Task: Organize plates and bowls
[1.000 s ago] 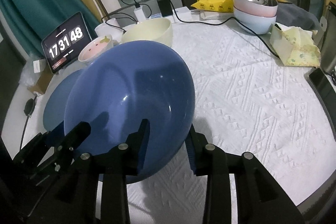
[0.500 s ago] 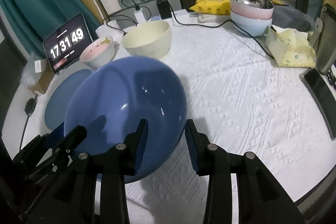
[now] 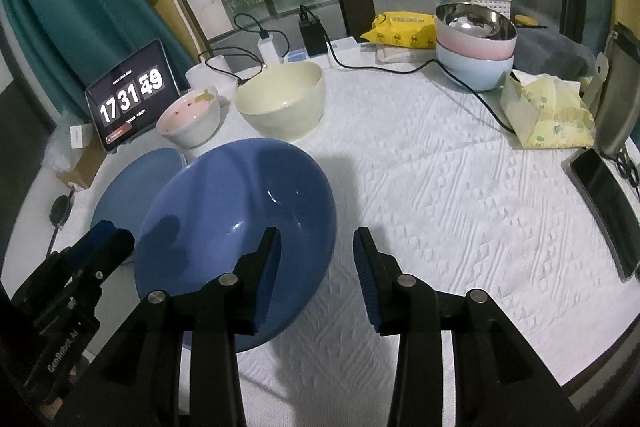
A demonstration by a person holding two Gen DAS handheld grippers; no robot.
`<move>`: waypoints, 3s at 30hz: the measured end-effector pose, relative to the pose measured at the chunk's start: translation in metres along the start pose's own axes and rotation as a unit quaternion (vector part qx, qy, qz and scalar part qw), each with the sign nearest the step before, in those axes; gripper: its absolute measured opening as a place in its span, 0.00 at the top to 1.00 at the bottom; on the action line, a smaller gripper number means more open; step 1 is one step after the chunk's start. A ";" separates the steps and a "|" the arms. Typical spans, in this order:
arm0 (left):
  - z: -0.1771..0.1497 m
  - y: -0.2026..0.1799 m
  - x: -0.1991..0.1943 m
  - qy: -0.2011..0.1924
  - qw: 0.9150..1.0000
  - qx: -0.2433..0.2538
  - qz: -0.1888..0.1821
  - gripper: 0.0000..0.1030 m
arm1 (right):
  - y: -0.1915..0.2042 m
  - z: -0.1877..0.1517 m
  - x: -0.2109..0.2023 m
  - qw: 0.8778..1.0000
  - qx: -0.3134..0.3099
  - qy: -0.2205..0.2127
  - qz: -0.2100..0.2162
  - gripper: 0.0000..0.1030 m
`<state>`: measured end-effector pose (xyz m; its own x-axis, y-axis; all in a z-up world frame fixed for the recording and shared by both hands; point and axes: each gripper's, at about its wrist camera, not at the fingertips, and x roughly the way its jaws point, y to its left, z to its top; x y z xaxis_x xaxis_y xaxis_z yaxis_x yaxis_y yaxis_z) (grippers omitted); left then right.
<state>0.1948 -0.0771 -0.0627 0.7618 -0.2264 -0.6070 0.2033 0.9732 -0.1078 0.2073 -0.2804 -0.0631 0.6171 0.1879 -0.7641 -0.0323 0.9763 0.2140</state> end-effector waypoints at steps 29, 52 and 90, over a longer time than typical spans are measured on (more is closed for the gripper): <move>0.048 0.007 0.025 -0.017 1.000 -0.004 0.009 0.65 | 0.000 0.046 0.021 1.000 -0.018 -0.010 0.014 0.62; 0.096 0.014 0.110 0.070 0.997 -0.019 -0.017 0.64 | -0.012 0.104 0.078 0.999 -0.032 0.007 0.019 0.62; 0.122 0.022 0.267 0.303 0.949 -0.076 -0.039 0.66 | -0.041 0.154 0.212 0.988 -0.001 0.121 0.093 0.78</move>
<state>0.4774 -0.1211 -0.1311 0.2450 -0.2783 -0.9287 0.1182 0.9593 -0.2563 0.4605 -0.2976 -0.1399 0.3938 0.3844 -0.8350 -0.1299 0.9225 0.3634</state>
